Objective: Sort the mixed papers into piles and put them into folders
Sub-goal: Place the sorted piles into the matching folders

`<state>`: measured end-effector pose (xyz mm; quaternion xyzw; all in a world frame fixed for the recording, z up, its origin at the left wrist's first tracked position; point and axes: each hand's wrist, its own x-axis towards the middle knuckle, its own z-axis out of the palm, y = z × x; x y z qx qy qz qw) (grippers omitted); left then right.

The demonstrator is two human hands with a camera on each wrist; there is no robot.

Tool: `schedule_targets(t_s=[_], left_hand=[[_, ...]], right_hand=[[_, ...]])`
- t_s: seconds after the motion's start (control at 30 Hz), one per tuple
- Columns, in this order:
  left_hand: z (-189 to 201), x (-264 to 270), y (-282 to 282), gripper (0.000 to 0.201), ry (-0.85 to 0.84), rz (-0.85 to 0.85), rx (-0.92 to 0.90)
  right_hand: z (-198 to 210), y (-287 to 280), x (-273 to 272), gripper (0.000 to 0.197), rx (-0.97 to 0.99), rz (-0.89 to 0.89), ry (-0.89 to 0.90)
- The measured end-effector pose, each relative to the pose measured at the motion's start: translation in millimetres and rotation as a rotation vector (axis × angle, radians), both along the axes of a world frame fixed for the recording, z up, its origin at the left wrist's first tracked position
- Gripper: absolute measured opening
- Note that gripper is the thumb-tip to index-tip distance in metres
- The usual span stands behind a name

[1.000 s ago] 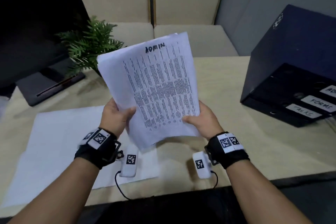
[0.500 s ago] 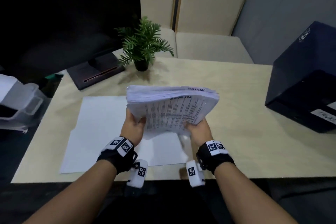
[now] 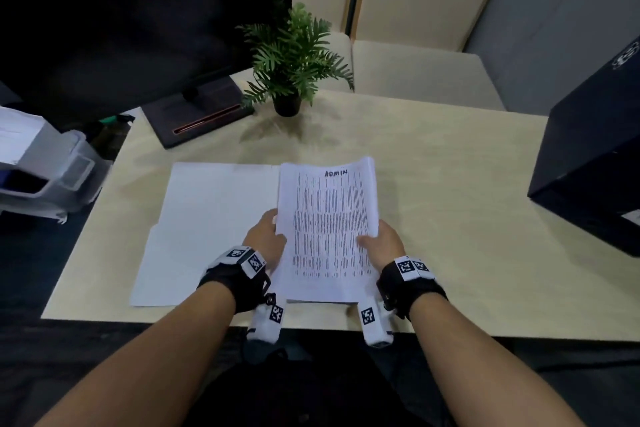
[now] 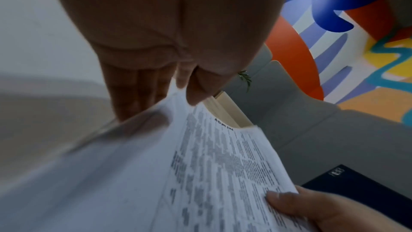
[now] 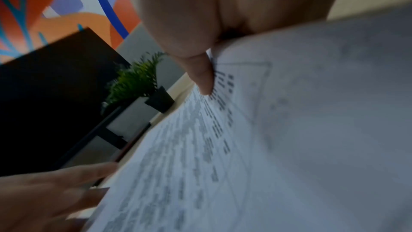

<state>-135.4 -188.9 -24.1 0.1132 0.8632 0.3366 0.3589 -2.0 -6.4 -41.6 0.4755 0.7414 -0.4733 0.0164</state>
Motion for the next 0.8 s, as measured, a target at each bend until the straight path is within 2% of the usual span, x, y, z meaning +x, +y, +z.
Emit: schedule_targets(t_s=[0.1,0.17,0.23,0.37,0.47,0.53,0.7,0.8], left_hand=[[-14,-5,-24,0.053,0.034,-0.031,-0.062],[-23,-18,-49,0.049,0.112,0.056,-0.114],[-30,-32,-79,0.050,0.181,0.187,-0.254],[-29,-41,-132,0.067,0.145,0.431,-0.502],[-27,-36,-147,0.072,0.150,0.438,-0.563],[-29,-35,-151,0.068,0.193,0.446,-0.520],[-16,-45,-160,0.064,0.176,0.634,-0.320],[3,-49,-165,0.048,0.246,0.599,-0.070]], right_hand=[[-9,3,-4,0.016,0.009,-0.012,-0.045],[-12,3,-8,0.022,0.011,-0.025,-0.053],[-13,2,-12,0.026,0.004,-0.057,-0.062],[-12,-2,-17,0.027,0.044,-0.081,-0.059],[-12,-4,-18,0.028,0.077,-0.044,-0.045],[-13,-5,-17,0.029,0.073,-0.038,-0.058],[-19,-3,-15,0.034,0.050,-0.047,-0.087],[-20,0,-15,0.037,0.042,-0.055,-0.095]])
